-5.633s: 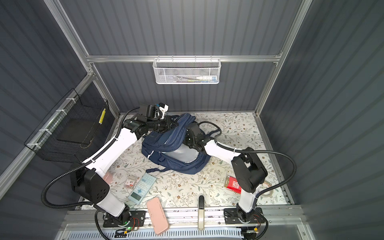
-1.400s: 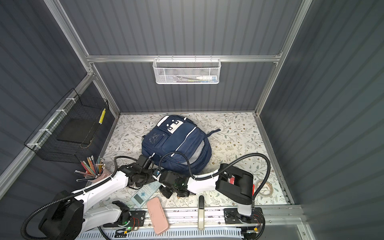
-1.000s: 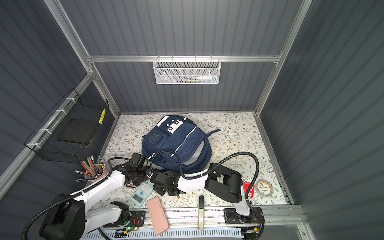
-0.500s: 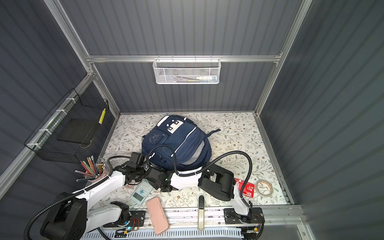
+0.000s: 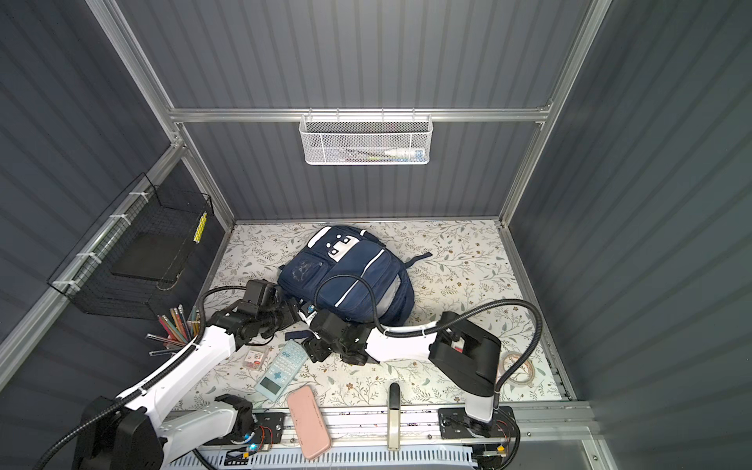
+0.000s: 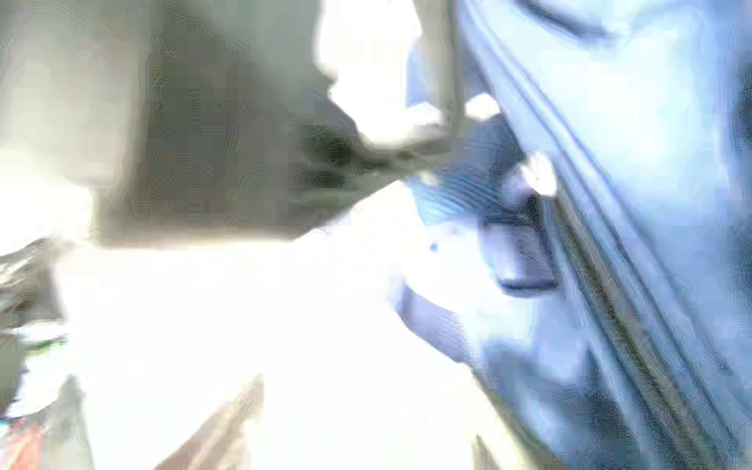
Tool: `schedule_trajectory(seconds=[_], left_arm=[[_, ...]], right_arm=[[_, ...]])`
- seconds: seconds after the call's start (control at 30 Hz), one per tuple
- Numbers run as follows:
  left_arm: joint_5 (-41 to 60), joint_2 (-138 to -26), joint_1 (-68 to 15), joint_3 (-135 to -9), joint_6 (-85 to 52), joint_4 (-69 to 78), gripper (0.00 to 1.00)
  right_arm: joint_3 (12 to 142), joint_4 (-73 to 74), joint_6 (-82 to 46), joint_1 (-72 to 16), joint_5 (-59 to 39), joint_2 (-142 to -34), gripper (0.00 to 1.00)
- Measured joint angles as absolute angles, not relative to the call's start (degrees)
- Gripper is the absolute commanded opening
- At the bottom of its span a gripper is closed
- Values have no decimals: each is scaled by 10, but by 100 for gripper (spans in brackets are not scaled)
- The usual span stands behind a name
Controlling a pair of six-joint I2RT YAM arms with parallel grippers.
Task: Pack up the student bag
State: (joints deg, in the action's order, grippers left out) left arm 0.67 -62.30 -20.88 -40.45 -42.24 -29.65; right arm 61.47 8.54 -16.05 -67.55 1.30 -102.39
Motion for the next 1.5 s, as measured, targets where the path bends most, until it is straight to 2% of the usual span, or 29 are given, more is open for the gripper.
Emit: schedule_trajectory(seconds=[0.17,0.27,0.33,0.5,0.6,0.7,0.77,0.8,0.83,1.5], left_arm=[[33,-620,-209,-401,-432,-364,95],[25,-617,-209,-388,-435,-391,93],[20,-620,-199,-388,-433,-404,93],[29,-664,-139,-443,-415,-417,88],[27,-675,-137,-484,-402,-409,86],[44,-680,-127,-468,-400,-387,85],[48,-690,-119,-459,-398,-387,85],[50,-696,-114,-459,-395,-385,85],[51,-700,-109,-460,-392,-381,83],[62,-745,-88,-543,-331,-317,87]], right_arm=[[572,128,-51,-675,-73,-999,80],[521,147,65,-674,-114,-996,88],[519,142,136,-673,-123,-1011,89],[587,96,237,-641,-173,-1059,91],[663,55,278,-616,-199,-1090,91],[688,49,324,-613,-206,-1101,92],[684,46,352,-621,-208,-1107,93],[683,42,365,-627,-210,-1114,98],[685,39,374,-631,-210,-1121,99],[859,-88,473,-646,-228,-1244,99]])
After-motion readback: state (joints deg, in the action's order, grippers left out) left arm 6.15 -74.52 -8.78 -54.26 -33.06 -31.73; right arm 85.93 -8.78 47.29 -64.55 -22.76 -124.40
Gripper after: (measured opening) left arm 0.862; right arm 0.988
